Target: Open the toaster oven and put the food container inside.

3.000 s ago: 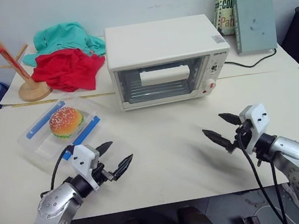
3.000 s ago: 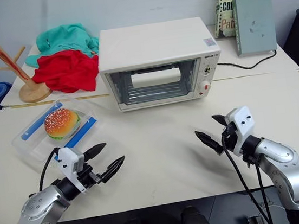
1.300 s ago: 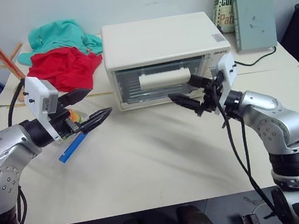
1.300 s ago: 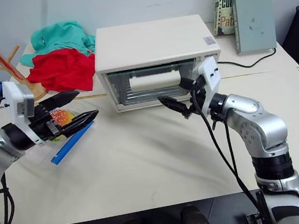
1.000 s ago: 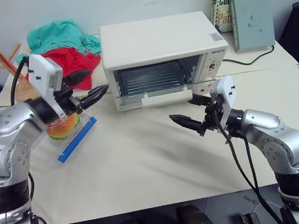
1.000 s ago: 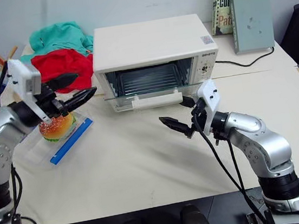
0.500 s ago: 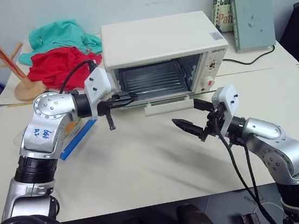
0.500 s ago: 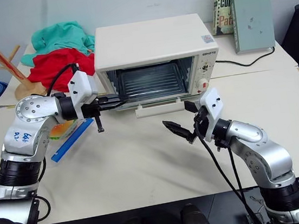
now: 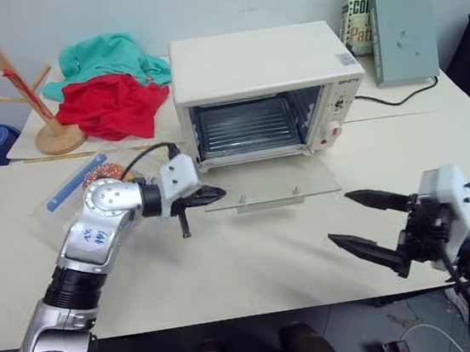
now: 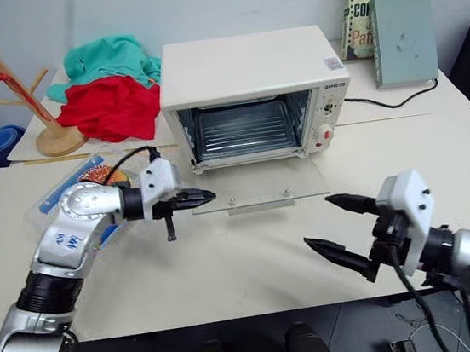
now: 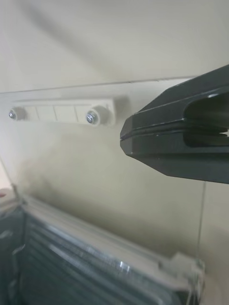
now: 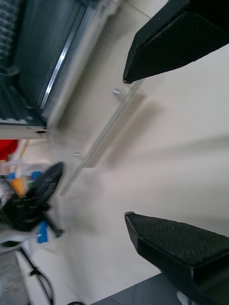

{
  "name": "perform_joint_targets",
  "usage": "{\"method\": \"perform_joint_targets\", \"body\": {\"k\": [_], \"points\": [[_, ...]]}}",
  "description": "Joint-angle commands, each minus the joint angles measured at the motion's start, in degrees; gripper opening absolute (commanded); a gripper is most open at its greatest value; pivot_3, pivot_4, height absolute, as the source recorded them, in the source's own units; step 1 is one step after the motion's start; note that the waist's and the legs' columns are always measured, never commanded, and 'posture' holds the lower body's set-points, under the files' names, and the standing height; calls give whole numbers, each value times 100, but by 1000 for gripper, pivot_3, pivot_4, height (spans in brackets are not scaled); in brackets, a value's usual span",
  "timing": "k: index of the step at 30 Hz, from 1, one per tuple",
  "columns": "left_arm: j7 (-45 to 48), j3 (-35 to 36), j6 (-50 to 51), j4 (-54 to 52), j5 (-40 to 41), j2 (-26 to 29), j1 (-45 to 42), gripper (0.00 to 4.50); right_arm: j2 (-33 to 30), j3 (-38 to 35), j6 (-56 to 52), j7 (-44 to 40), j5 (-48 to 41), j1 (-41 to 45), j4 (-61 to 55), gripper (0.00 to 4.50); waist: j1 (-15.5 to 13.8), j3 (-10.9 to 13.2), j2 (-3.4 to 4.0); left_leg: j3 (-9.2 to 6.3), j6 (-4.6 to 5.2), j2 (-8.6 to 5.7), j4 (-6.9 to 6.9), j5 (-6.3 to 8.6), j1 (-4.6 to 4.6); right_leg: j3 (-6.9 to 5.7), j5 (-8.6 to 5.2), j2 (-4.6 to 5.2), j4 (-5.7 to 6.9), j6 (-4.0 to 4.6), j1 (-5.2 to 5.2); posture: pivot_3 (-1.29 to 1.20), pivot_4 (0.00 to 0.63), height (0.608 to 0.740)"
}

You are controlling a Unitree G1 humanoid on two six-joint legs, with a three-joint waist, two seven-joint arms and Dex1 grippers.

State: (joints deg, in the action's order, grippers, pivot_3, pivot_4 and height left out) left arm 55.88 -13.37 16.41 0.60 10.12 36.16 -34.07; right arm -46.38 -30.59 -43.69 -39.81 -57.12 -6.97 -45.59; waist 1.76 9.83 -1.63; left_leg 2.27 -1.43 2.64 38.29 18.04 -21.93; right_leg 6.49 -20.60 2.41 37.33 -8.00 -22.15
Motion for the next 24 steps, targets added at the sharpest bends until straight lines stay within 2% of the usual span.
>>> {"method": "perform_joint_targets", "body": {"k": [1, 7, 10, 11, 14, 18, 24], "points": [[-210, -278, -51, -9, -471, -101, 93, 11, -126, -145, 6, 392, -584, 482, 85, 4500, 6, 0, -1, 0, 0, 0, -1, -6, 0, 1, 9, -4, -2, 4, 0, 0, 150, 740], [-364, -263, -53, -235, -696, -150, 316, 11, -327, 226, -78, 826, -1100, 1457, 367, 4500, -4, 2, -4, -3, 8, 4, -4, -23, 3, 3, 23, 1, -3, 6, 3, 0, 150, 740], [-451, 236, 637, -698, -213, -105, 501, 11, -510, 487, -111, 669, -1061, 1760, 534, 4500, 2, 2, -5, -4, 8, 7, -9, -23, 1, 0, 24, 7, -8, 5, 1, 0, 150, 740], [-369, 529, 1101, -1009, 198, -42, 621, 399, -560, 588, -115, 566, -1026, 1841, 597, 4500, 7, 2, -4, -6, 8, 8, -12, -22, -3, -1, 24, 8, -9, 5, -4, 0, 150, 740], [-473, 1436, 2257, -1859, 1071, 154, 1006, 1180, -670, 961, -79, 241, -777, 2073, 858, 4500, 32, 3, -5, -8, 8, 17, -15, -22, -28, -5, 22, 18, 6, 8, -38, 0, 150, 740], [-1112, 2573, 3321, -2621, 1558, 304, 1632, 2434, -687, 1536, -8, -128, -313, 2487, 1271, 4500, 34, 4, -5, -18, 7, 22, -20, -22, -28, -15, 16, 31, 6, 20, -41, 0, 150, 740], [-1912, 4874, 4656, -3789, 2855, -120, 2741, 4230, -501, 2255, 183, -823, 300, 3218, 1971, 4500, 63, 13, -19, -18, 5, 18, -21, -21, -28, -27, 16, 53, 0, 20, -38, 0, 150, 740]]}}
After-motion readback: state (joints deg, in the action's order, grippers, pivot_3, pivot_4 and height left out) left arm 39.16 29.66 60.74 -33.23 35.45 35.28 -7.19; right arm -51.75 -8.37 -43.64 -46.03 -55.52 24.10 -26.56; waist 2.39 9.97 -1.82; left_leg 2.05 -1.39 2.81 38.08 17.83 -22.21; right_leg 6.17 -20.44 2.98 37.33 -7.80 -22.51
